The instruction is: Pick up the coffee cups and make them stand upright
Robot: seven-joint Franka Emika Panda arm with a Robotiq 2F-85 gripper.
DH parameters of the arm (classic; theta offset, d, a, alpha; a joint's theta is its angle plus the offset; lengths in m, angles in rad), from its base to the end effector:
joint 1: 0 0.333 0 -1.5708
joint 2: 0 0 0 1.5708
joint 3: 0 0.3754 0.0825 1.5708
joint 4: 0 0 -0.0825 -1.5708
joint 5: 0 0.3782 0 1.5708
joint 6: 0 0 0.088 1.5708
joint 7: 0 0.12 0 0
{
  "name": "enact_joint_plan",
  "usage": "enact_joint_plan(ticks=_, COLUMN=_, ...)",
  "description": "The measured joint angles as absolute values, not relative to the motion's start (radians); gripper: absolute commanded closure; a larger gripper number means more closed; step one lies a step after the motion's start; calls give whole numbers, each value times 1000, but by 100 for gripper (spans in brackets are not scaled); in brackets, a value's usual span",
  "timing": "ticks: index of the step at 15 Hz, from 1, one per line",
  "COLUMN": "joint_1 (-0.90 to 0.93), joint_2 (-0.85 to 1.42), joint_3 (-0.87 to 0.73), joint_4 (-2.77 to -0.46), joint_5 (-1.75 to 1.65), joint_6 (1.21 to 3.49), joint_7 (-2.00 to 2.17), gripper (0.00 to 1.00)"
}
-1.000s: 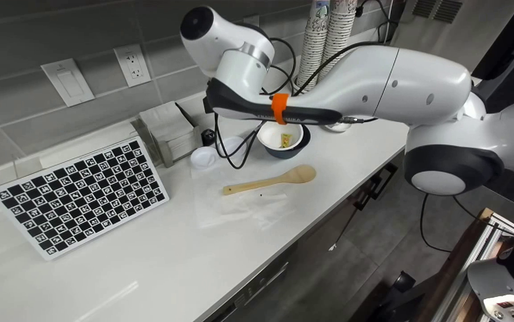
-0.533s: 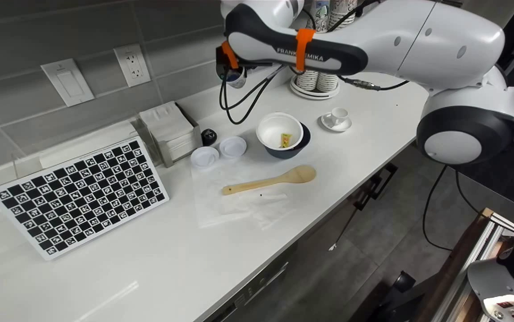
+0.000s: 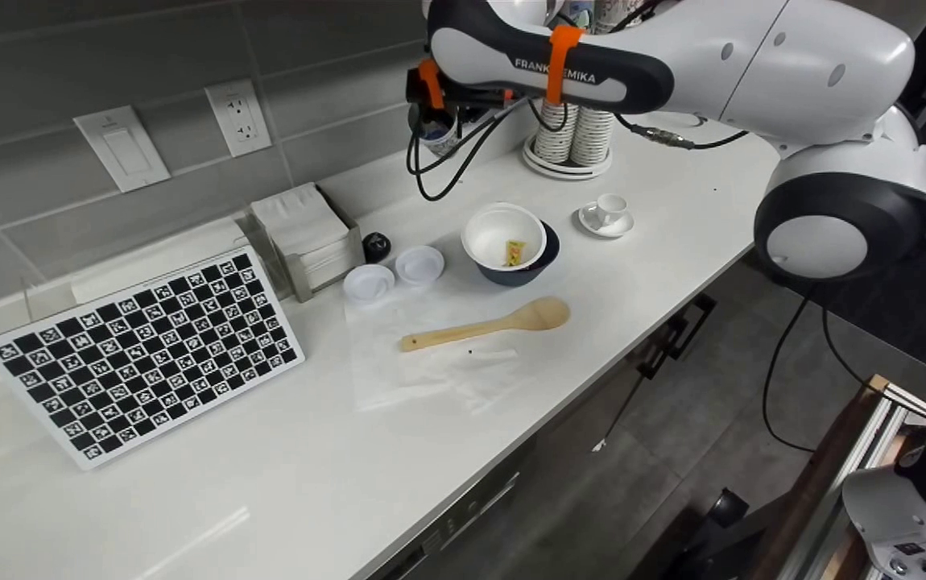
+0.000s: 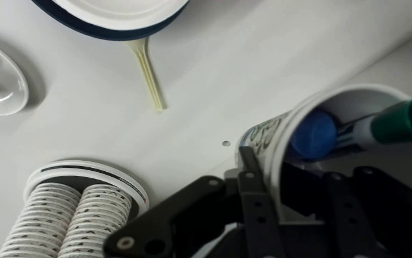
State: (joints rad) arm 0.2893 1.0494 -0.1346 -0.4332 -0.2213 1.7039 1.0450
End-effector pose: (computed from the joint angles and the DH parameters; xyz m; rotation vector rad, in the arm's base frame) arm 0.8283 0.1795 0.4739 2.7128 -1.1552 0.5691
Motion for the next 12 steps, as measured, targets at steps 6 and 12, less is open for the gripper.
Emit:
enact_joint_plan(ticks=6, joint_1=219, joint_2=1042, joint_3=-115, joint_4=-434, joint_5=-151, joint_6=1558, joint_7=1098, gripper=99)
enact_joint_plan(ticks=12, joint_1=23, joint_2=1051, joint_3=-35, joint_4=-443, joint_5=24, joint_6=1596, joint_7=1105, gripper=99)
